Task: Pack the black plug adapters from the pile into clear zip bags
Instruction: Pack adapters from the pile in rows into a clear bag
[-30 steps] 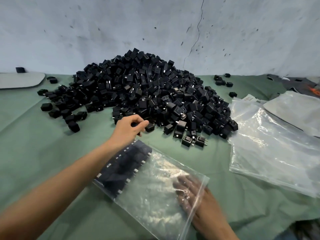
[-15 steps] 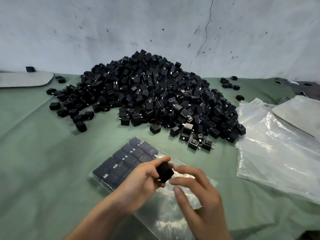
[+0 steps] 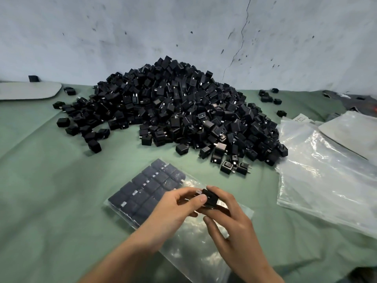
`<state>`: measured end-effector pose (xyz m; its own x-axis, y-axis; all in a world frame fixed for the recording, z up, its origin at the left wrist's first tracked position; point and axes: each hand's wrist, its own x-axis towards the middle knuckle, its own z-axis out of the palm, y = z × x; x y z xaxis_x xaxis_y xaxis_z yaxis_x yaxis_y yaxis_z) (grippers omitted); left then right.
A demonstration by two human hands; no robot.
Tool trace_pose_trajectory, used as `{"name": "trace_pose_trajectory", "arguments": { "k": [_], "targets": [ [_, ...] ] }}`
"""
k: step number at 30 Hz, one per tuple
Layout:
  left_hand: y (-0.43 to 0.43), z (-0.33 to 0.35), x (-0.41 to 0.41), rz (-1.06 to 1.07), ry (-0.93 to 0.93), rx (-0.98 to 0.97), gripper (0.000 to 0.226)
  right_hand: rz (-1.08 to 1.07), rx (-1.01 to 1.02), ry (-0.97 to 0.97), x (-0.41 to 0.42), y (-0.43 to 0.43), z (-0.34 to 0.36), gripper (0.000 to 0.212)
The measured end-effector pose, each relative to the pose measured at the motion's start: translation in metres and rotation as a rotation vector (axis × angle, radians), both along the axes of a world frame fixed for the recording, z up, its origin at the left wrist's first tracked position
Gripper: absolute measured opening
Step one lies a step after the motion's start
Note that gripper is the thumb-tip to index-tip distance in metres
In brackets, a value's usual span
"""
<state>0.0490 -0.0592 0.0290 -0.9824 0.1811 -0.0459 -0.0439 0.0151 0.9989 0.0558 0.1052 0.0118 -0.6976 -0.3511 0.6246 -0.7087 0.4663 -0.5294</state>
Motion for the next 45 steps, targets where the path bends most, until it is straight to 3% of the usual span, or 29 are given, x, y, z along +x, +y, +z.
{"name": "trace_pose_trajectory", "arguments": {
  "k": [3,6,7,9,11,14,20,25,29,32,36,40,45],
  "targets": [
    [-0.007,-0.004,-0.003,0.051,0.198,-0.328,0.043,-0.105,-0.045,-0.054,-0.004,0.009,-0.003,0.019],
    [-0.035,-0.015,-0.019,0.063,0.353,-1.12,0.073,-0.322,-0.062,-0.184,-0.006,0.024,-0.015,0.02],
    [-0.044,-0.018,-0.026,0.041,0.344,-1.305,0.069,-0.385,-0.023,-0.244,-0.006,0.028,-0.019,0.025],
    [-0.056,-0.028,-0.036,-0.032,0.317,-1.464,0.057,-0.424,0.115,-0.39,-0.004,0.026,-0.026,0.042],
    [-0.06,-0.038,-0.044,-0.121,0.287,-1.471,0.053,-0.397,0.24,-0.507,-0.003,0.019,-0.033,0.061],
    [-0.062,-0.046,-0.05,-0.154,0.265,-1.44,0.047,-0.369,0.296,-0.575,-0.009,0.011,-0.038,0.069],
    [-0.077,-0.048,-0.063,-0.136,0.271,-1.461,0.046,-0.306,0.195,-0.475,-0.033,0.008,-0.029,0.044],
    [-0.095,-0.042,-0.082,-0.147,0.226,-1.45,0.046,-0.397,-0.124,-0.405,-0.045,0.012,-0.012,0.027],
    [-0.098,-0.035,-0.088,-0.164,0.167,-1.428,0.05,-0.237,-0.478,-0.669,-0.042,0.024,-0.002,0.033],
    [-0.068,-0.028,-0.072,-0.045,0.263,-1.307,0.053,-0.212,-0.575,-0.776,-0.038,0.03,-0.001,0.035],
    [-0.008,-0.019,-0.026,-0.066,0.344,-0.921,0.024,-0.304,-0.414,-0.815,-0.039,0.043,-0.009,0.039],
    [0.028,-0.021,-0.005,-0.185,0.414,-1.108,0.042,-0.425,-0.077,-0.684,-0.042,0.056,-0.017,0.044],
    [0.027,-0.022,-0.009,-0.152,0.439,-1.161,0.018,-0.439,0.067,-0.433,-0.032,0.068,-0.022,0.035]
  ]
}}
